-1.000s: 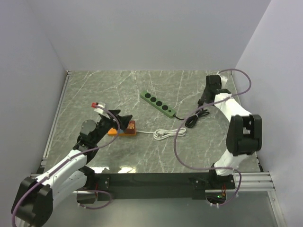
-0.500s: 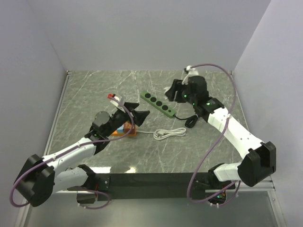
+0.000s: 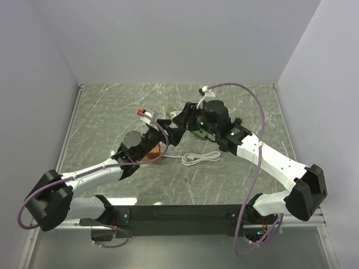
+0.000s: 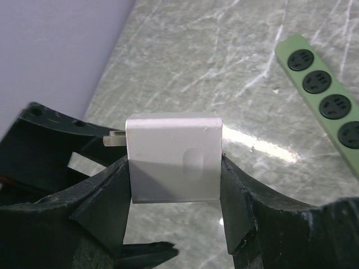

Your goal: Insert the plug

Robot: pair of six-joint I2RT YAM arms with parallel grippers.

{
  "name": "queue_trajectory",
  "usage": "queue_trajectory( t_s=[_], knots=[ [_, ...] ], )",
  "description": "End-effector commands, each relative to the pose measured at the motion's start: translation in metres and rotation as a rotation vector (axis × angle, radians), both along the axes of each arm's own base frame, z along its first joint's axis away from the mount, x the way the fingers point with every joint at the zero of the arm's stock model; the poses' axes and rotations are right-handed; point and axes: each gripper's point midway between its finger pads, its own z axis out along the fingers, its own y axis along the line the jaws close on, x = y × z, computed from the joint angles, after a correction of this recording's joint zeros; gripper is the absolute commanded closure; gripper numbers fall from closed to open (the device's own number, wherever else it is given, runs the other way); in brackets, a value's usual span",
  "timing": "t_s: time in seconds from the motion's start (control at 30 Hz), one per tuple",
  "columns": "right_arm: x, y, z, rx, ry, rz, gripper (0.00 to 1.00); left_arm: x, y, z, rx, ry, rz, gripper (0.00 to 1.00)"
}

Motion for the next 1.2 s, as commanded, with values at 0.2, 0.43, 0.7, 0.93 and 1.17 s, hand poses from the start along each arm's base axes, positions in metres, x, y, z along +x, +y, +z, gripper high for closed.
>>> queue_trajectory(
  t_s=[0.2, 0.43, 0.7, 0.93, 1.17],
  knots=[
    [-0.015, 0.049, 0.029, 0.105, -0.031, 0.079, 1.0, 0.026, 0.023, 0.036, -0.132, -0.067, 0.223, 0.29],
    [-0.022, 0.069, 0.009, 0.078, 0.009, 0.131, 1.0, 0.029, 0.037, 0.037, -0.179, -0.072, 0.289, 0.37],
    [-0.022, 0.076, 0.005, 0.1, 0.034, 0.143, 1.0, 0.016, 0.05, 0.051, -0.253, -0.127, 0.287, 0.36],
    [-0.019, 0.087, 0.007, 0.133, 0.083, 0.139, 1.0, 0.01, 0.054, 0.056, -0.284, -0.167, 0.278, 0.36],
    [-0.019, 0.092, -0.004, 0.13, 0.137, 0.138, 1.0, 0.006, 0.068, 0.068, -0.298, -0.241, 0.326, 0.35]
  ],
)
